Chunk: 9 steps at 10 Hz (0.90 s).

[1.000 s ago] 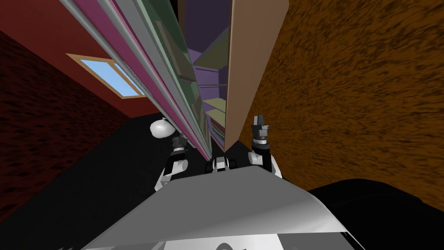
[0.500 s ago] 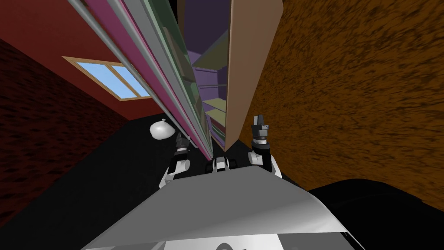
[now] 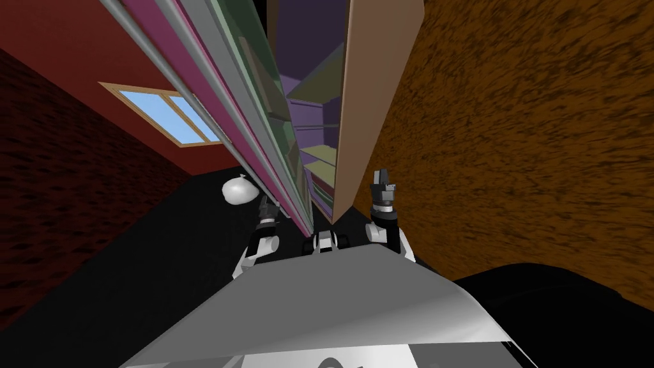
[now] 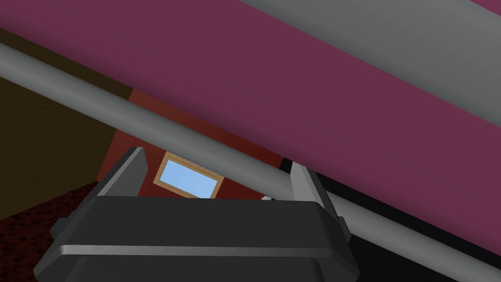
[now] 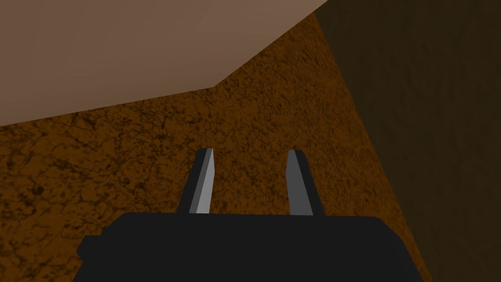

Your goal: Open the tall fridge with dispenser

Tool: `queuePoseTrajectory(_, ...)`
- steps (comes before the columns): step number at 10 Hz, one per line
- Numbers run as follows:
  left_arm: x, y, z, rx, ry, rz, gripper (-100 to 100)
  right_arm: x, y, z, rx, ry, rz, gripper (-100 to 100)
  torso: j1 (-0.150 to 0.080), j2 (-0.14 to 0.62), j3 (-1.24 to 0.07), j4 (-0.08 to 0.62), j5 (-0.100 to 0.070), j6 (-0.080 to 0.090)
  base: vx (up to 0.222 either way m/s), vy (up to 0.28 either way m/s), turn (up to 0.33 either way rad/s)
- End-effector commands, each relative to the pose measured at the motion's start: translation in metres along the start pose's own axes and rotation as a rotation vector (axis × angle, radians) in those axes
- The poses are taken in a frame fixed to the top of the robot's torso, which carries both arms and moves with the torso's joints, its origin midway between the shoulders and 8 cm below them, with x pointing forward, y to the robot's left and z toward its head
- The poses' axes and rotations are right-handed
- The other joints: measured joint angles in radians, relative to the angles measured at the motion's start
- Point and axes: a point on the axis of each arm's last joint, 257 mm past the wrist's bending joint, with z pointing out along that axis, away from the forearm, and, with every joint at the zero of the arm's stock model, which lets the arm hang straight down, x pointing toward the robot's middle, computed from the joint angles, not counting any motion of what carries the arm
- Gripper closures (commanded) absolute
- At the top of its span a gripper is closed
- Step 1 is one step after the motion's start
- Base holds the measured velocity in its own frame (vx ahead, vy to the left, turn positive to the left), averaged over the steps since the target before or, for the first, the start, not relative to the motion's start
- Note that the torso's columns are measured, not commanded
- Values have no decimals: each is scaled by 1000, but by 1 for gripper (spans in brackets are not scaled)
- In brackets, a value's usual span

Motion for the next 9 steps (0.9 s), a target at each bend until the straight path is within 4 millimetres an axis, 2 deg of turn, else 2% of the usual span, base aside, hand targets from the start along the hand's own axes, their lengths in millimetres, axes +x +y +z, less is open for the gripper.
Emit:
queuePoseTrajectory(1,0,5,-1,-4,-1,-1,100,0,0,0,0,0,0,0,0,7,3,3,-1,-2,-34,-2,-23)
queuePoseTrajectory(2,8,6,0,-9,27,-9,100,0,0,0,0,0,0,0,0,9,6,3,-1,-5,-13,175,-124)
queuePoseTrajectory(4,12,5,0,-11,41,-12,100,0,0,0,0,0,0,0,15,3,2,1,3,-4,-29,302,-112)
queuePoseTrajectory(7,24,4,1,-17,82,-22,100,0,0,0,0,0,-1,0,2,0,0,-2,2,-2,-13,332,-117)
queuePoseTrajectory(9,32,3,1,-22,109,-29,100,0,0,0,0,0,-1,0,2,4,3,0,1,-4,-13,342,-133)
